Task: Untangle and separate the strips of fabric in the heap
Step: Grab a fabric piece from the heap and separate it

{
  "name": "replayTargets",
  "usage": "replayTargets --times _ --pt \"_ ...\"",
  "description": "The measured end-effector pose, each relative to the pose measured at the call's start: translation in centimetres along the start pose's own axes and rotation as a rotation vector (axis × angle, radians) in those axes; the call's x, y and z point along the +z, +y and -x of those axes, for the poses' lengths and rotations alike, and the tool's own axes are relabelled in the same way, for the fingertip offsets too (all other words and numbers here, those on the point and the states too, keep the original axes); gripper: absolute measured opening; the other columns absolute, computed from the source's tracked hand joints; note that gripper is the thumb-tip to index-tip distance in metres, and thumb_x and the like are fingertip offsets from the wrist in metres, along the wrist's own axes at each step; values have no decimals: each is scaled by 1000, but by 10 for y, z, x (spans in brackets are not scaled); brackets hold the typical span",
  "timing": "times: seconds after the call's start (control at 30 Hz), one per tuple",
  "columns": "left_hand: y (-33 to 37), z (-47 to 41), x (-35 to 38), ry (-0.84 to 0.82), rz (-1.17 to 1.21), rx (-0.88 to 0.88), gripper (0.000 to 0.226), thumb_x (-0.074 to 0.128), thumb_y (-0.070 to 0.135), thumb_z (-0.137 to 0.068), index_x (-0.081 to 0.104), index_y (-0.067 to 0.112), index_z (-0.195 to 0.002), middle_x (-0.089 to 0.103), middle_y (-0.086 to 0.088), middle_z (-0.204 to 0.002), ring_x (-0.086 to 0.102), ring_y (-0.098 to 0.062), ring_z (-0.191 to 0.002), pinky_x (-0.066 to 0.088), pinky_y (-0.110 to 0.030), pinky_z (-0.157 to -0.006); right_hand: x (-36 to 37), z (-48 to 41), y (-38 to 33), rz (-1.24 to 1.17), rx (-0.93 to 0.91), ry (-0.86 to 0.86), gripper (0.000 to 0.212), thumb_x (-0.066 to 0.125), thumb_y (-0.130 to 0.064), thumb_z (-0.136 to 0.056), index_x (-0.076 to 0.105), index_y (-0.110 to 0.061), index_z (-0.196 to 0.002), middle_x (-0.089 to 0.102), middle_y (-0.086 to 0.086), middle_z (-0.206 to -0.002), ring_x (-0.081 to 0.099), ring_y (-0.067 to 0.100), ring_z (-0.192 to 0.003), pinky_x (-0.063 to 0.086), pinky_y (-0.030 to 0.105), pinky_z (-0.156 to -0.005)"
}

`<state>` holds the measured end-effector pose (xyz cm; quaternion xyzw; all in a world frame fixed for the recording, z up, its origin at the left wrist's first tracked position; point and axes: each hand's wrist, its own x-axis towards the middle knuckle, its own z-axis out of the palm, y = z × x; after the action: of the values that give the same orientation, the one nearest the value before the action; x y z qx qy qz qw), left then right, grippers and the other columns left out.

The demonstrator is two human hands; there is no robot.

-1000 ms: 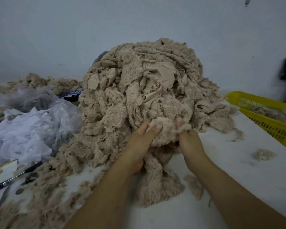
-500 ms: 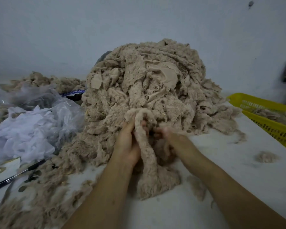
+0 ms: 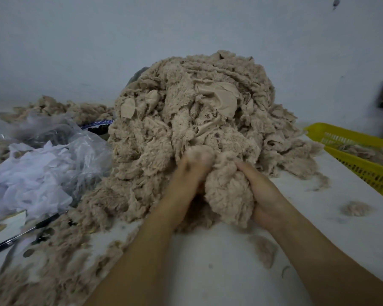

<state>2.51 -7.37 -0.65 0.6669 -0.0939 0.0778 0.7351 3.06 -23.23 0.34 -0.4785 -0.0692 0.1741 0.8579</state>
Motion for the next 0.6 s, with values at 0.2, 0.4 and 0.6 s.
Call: replayTargets --times 0.2,0.4,0.6 --pt "-14 6 5 -72 -448 10 21 64 31 -96 62 38 -115 68 28 -103 67 -1 -99 52 -13 -82 -14 -12 0 40 -36 300 40 57 -41 -95 79 -17 -71 74 8 -84 72 24 -73 56 32 -60" --pt "-7 10 8 -53 -412 51 35 64 15 -90 60 46 -106 69 30 -93 66 7 -89 48 -7 -65 -11 -7 11 785 -453 159 28 58 -71 -73 58 -51 -93 61 -23 -95 59 -12 -81 47 8 -67" --pt "-13 6 8 -66 -553 115 27 62 17 -87 53 42 -88 63 32 -84 58 11 -73 41 -8 -56 -8 -13 19 1081 -638 223 12 54 -28 -99 60 -22 -89 58 -6 -84 54 -1 -73 40 17 -61"
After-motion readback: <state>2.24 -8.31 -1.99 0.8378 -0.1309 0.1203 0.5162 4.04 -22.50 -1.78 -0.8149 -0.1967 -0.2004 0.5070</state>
